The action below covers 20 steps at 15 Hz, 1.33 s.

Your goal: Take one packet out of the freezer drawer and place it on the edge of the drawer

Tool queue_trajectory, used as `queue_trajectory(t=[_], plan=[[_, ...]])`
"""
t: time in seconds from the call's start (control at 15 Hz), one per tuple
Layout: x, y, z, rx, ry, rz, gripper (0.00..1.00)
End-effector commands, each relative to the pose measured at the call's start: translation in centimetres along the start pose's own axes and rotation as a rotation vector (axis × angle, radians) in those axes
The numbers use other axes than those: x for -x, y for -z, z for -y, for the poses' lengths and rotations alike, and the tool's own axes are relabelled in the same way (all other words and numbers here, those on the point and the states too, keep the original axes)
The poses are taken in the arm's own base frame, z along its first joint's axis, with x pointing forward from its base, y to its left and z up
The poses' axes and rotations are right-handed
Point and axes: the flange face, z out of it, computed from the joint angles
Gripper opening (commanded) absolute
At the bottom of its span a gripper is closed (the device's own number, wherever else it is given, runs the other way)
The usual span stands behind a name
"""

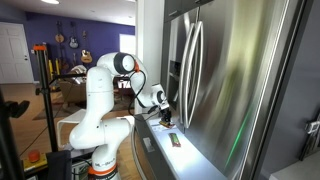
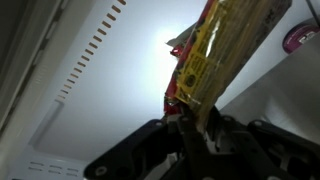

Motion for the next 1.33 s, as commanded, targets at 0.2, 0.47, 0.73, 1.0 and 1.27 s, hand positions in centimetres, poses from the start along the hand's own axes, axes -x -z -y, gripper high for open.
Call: queue_trajectory(t=[0.2, 0.47, 0.73, 1.0, 1.27], plan=[[1.2, 1.8, -4.5, 0.080, -0.075, 0.049, 0.05], [1.4, 4.5, -7.2, 0.107, -0.165, -0.064, 0.05], [1.9, 7.4, -11.8, 0.136, -0.226, -0.078, 0.05], [2.4, 6.9, -11.8, 0.144, -0.199, -0.096, 0.18], [1.9, 7.2, -12.3, 0.139, -0.212, -0.084, 0.18]])
